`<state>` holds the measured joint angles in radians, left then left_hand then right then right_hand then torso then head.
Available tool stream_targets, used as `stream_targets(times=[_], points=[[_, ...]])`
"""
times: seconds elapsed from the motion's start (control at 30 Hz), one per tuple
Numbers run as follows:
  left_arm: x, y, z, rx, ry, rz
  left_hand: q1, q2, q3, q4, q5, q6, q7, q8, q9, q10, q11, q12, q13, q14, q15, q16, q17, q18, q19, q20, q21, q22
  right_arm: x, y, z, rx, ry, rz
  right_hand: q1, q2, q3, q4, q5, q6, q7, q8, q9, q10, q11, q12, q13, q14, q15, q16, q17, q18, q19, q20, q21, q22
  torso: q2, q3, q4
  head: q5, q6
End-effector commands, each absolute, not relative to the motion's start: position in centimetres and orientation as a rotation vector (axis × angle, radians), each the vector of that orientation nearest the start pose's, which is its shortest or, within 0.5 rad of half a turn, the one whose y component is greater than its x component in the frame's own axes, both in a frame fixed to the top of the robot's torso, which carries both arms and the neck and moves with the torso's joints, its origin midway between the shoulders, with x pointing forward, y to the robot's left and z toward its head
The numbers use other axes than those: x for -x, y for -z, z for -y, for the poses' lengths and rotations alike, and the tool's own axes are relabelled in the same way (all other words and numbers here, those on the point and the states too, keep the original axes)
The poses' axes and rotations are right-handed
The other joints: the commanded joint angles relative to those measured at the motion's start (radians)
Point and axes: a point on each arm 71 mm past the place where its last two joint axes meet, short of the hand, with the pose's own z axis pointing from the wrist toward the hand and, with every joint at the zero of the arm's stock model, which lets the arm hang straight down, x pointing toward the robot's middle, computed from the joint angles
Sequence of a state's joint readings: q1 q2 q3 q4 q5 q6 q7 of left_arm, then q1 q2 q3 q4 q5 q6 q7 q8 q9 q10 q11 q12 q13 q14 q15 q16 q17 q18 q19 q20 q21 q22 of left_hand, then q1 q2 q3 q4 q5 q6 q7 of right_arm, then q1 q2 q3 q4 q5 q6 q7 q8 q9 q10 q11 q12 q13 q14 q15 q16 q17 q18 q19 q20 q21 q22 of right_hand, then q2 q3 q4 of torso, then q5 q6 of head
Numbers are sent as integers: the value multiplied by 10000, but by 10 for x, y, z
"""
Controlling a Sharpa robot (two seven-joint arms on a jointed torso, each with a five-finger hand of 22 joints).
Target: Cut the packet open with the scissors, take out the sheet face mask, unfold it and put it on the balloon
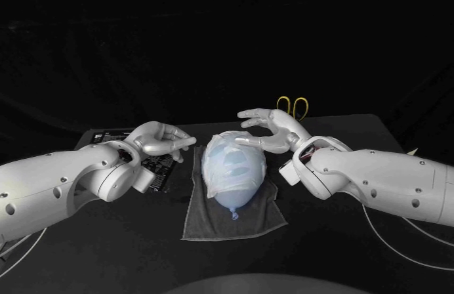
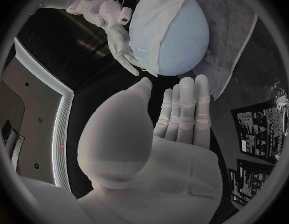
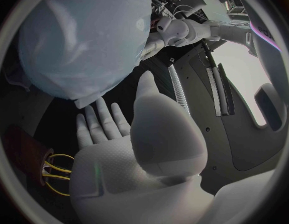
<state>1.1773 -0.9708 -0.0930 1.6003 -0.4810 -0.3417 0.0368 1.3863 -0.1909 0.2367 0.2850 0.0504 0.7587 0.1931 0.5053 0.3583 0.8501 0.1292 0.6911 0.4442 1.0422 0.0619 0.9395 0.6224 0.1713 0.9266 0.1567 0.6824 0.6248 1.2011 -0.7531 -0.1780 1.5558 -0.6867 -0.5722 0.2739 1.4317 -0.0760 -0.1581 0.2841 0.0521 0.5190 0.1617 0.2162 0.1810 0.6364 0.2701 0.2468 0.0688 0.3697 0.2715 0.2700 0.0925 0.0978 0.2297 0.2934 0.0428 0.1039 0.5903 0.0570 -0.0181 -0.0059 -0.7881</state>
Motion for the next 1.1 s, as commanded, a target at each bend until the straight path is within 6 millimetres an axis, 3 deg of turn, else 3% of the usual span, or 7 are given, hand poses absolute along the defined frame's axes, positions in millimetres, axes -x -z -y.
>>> stream_targets(times=[0.03, 0.27, 0.4, 0.47, 0.57, 0.73, 1.1], points=[[-468, 207, -246, 8225, 11169, -16921, 129, 55, -235, 17, -1, -84, 75, 156, -105, -127, 59, -162, -351, -620, 139, -298, -234, 20, -406, 183, -557, -302, -465, 207, 158, -4684, -12637, -15171, 18, 119, 78, -9, -31, 115, 1389, 8, 23, 55, -13, 84, -8, -56, -32, 87, 18, -136, -94, 3, 48, -6, 5, 3, -12, 37, 91], [-479, 198, -232, 7902, 11659, -16326, 69, 251, -1438, 60, 24, -565, 467, 278, -491, -1147, 570, -1262, -1639, -3025, 850, -2507, -1751, -608, -2928, 1162, -3501, -1988, -479, 203, 166, -5278, -12351, -15552, 280, 498, -8, -121, -30, 900, 1378, 263, 207, 394, -60, 297, 10, 282, -86, 438, 126, -91, -66, 1, 84, 22, 20, 2, 4, 82, 105], [-482, 196, -223, 7742, 11868, -16310, 390, 365, -2795, 7, 5, -1055, 620, 119, -812, -1567, 865, -2195, -2570, -3901, 1240, -4238, -2830, -956, -3754, 1332, -4587, -2693, -489, 201, 167, -5382, -11982, -16092, 264, 529, -89, -120, -39, 762, 1378, 173, 147, 421, -61, 304, -6, 296, -92, 470, 131, -73, -23, 0, 105, 45, 7, -5, 12, 92, 142], [-484, 197, -217, 7678, 11909, -16447, 381, -55, -3519, 124, 47, -1565, 118, -186, -1033, -1908, 1198, -2748, -3008, -4504, 1560, -5051, -3311, -1121, -4734, 1367, -5199, -3320, -496, 198, 167, -5378, -11733, -16437, 205, 503, -223, -95, -37, 476, 1387, -3, 46, 297, -42, 230, -38, 175, -78, 436, 110, -77, -9, 5, 122, 55, 6, -8, 19, 114, 169], [-485, 199, -212, 7630, 11843, -16777, 286, -669, -4118, 152, 78, -1895, -120, -449, -1189, -2247, 1215, -3187, -3320, -5909, 1710, -6293, -4054, -1141, -5773, 1390, -5694, -3946, -500, 197, 164, -5306, -11508, -16828, 158, 485, -287, -65, -36, 424, 1389, -50, 24, 227, -33, 192, -46, 139, -70, 439, 107, -84, -8, 5, 128, 58, 2, -6, 14, 122, 165], [-486, 203, -204, 7544, 11683, -17361, 35, -1090, -4515, 182, 102, -2171, 32, -707, -1329, -2466, 1125, -3508, -3551, -6762, 1806, -7066, -4522, -1141, -6729, 1398, -6076, -4543, -503, 197, 155, -5152, -11172, -17582, 132, 441, -346, -38, -38, 189, 1392, -182, -55, 148, -22, 155, -46, 78, -59, 437, 101, -96, -24, 5, 132, 55, 13, -7, 15, 117, 148], [-485, 206, -193, 6772, 11563, -18002, 646, -1096, -4522, 171, 67, -2228, 510, -778, -1388, -2405, 827, -3771, -3763, -6991, 1495, -7457, -4742, -1143, -6868, 1398, -6163, -4662, -501, 200, 134, -4332, -10521, -18420, 92, 166, -370, 40, -29, -185, 1397, -405, -179, 7, -4, 126, -35, -46, -33, 473, 100, -125, -74, 4, 132, 45, 16, -17, 20, 81, 122]])
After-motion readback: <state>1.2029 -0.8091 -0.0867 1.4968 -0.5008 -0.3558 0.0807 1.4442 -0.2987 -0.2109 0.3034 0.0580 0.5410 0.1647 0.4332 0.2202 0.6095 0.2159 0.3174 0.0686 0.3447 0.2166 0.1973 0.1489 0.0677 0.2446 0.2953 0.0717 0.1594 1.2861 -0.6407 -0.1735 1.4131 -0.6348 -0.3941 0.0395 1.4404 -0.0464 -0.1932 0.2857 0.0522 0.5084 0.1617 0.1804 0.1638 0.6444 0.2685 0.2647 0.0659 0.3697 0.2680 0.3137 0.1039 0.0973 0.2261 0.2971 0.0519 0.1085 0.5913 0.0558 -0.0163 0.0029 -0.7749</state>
